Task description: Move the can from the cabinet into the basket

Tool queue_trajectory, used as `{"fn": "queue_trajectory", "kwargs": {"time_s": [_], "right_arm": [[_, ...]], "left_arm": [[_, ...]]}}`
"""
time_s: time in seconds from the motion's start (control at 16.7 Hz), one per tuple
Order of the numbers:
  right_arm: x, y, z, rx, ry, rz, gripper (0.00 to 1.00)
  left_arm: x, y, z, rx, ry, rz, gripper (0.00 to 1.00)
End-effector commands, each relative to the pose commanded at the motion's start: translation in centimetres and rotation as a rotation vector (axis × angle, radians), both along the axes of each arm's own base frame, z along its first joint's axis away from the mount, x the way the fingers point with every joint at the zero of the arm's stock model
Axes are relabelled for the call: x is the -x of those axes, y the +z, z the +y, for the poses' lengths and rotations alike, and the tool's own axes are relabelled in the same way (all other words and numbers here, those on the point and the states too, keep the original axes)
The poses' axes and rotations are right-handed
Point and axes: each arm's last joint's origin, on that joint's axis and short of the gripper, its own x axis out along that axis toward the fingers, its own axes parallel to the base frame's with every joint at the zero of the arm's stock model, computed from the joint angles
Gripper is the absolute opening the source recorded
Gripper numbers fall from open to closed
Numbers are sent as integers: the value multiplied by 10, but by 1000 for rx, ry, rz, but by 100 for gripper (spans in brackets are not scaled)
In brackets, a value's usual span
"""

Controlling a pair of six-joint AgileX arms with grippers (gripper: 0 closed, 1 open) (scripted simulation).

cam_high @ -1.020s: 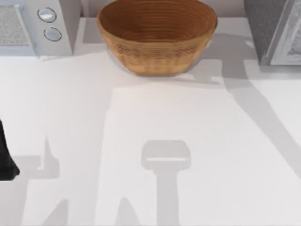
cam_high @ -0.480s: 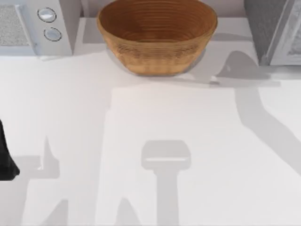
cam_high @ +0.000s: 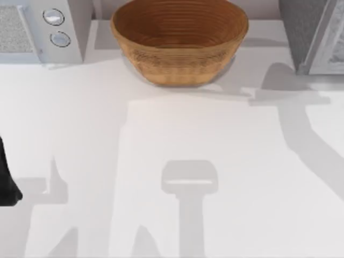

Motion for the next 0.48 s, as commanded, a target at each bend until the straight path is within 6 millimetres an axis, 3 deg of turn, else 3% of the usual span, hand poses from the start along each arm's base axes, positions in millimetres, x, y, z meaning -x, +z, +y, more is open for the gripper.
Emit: {"fn": "queue_trajectory", "kwargs": {"time_s": [0.24,0.48], "right_arm": [[6,-58,-17,27,114,57,0],[13,-156,-41,50,149,131,0]], "left_arm": [[0,0,0,0,0,0,100],[0,0,0,0,0,0,100]]}}
